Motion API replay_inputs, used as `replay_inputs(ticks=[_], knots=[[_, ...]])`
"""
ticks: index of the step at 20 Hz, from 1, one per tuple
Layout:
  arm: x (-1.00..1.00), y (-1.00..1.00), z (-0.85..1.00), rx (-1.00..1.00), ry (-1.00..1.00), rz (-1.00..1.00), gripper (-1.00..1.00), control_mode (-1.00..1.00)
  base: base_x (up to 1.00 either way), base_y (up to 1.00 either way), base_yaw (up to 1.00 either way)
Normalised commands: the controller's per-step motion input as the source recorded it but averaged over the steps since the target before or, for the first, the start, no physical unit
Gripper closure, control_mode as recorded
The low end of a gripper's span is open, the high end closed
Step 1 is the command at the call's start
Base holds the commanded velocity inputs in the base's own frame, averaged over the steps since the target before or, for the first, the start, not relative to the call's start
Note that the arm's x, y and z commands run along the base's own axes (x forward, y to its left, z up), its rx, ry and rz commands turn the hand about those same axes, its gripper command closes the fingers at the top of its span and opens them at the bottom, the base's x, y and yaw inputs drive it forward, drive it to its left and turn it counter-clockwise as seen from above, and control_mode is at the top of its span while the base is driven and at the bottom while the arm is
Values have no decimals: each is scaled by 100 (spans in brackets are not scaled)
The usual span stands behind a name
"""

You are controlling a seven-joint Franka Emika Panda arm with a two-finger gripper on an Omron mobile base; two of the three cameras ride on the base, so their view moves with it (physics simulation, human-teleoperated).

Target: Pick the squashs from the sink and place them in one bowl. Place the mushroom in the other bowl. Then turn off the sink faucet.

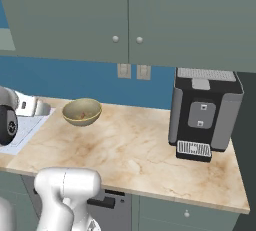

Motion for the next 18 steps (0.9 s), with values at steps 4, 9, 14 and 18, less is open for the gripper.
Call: replay_inputs(ticks=[4,9,14,18], knots=[[-70,-11,32,12,9,8,-100,-100,0,0,0],[-4,-22,34,22,9,8,-100,-100,0,0,0],[28,-21,10,13,27,2,-100,-100,0,0,0],[0,-1,0,0,0,0,-100,-100,0,0,0]])
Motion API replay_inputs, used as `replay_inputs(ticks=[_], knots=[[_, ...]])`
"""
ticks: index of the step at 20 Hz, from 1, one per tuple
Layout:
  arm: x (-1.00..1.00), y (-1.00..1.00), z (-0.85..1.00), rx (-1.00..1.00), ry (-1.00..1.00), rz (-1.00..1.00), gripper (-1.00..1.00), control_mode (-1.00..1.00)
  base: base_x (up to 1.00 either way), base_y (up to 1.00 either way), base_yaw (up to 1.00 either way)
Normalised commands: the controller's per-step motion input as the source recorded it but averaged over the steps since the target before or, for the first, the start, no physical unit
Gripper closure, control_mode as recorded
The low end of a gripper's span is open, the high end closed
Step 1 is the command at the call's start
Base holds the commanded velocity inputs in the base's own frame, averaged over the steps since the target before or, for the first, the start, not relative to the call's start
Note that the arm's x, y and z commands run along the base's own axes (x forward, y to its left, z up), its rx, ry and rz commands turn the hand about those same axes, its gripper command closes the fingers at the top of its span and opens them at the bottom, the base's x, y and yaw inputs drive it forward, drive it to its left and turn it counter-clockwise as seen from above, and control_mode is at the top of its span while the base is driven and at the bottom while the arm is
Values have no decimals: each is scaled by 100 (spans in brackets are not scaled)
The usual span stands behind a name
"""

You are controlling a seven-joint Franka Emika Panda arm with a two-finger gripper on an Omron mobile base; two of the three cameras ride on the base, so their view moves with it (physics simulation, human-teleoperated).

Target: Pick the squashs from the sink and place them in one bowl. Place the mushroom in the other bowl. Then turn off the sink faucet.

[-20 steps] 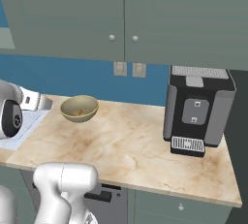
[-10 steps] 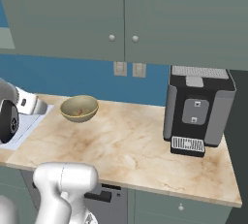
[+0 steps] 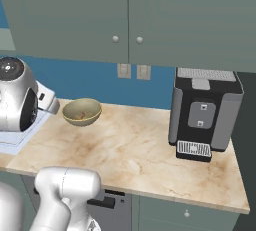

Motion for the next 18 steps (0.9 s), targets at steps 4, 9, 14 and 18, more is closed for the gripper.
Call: replay_inputs(ticks=[4,9,14,18], knots=[[-3,0,0,0,0,0,-100,-100,0,0,0],[0,0,0,0,0,0,-100,100,-42,12,4],[0,0,0,0,0,0,-100,100,-21,53,3],[0,0,0,0,0,0,-100,100,0,97,0]])
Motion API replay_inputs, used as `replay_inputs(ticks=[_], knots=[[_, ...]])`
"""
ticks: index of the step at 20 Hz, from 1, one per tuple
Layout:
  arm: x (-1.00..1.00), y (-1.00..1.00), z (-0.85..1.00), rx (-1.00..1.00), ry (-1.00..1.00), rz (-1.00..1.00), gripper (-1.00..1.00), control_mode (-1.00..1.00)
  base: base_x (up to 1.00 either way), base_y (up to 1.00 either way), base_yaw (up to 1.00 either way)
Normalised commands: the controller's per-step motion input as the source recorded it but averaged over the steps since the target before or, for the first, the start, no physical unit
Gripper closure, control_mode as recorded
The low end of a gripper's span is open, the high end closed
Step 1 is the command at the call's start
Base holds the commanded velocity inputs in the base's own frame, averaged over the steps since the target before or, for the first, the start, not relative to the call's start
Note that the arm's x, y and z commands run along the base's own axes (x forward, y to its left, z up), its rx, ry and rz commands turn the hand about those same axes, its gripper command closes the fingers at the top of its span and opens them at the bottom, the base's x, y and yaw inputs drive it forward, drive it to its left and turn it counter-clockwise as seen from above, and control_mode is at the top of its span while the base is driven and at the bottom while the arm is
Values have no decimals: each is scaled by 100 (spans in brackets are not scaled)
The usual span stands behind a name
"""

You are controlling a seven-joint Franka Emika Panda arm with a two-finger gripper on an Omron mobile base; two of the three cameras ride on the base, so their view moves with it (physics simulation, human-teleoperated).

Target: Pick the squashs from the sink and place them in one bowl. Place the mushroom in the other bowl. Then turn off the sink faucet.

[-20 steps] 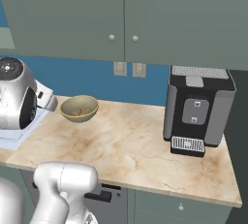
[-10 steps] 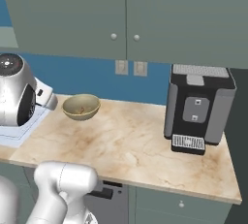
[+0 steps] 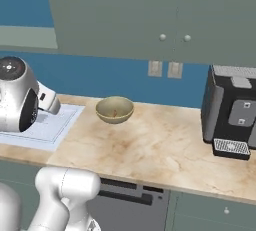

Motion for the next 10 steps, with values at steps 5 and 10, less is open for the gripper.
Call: replay_inputs(ticks=[5,10], knots=[[0,0,0,0,0,0,-100,100,11,97,0],[0,0,0,0,0,0,-100,100,34,42,0]])
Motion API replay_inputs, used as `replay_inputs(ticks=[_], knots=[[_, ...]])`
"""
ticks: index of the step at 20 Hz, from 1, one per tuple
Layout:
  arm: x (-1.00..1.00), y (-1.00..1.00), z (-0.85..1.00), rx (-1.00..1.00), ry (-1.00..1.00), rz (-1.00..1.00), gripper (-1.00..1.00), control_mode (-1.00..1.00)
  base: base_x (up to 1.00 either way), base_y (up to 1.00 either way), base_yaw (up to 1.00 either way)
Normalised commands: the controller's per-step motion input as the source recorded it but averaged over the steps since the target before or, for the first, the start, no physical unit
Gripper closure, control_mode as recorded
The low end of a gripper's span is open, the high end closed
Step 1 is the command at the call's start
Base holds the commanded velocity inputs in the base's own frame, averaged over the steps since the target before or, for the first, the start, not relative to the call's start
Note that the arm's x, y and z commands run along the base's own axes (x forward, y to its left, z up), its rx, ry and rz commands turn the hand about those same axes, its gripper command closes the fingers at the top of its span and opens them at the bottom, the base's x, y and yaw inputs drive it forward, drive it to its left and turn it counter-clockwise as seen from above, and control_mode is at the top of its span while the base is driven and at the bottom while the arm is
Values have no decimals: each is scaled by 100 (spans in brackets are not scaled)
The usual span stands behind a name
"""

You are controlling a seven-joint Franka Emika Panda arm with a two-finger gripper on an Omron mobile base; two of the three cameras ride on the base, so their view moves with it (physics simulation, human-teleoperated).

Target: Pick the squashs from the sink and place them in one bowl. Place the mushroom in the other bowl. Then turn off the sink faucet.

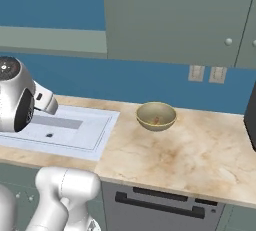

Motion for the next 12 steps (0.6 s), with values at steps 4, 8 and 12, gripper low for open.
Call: replay_inputs(ticks=[4,8,12], knots=[[0,0,0,0,0,0,-100,100,71,36,-2],[0,0,0,0,0,0,-100,100,67,45,-4],[0,0,0,0,0,0,-100,100,31,84,0]])
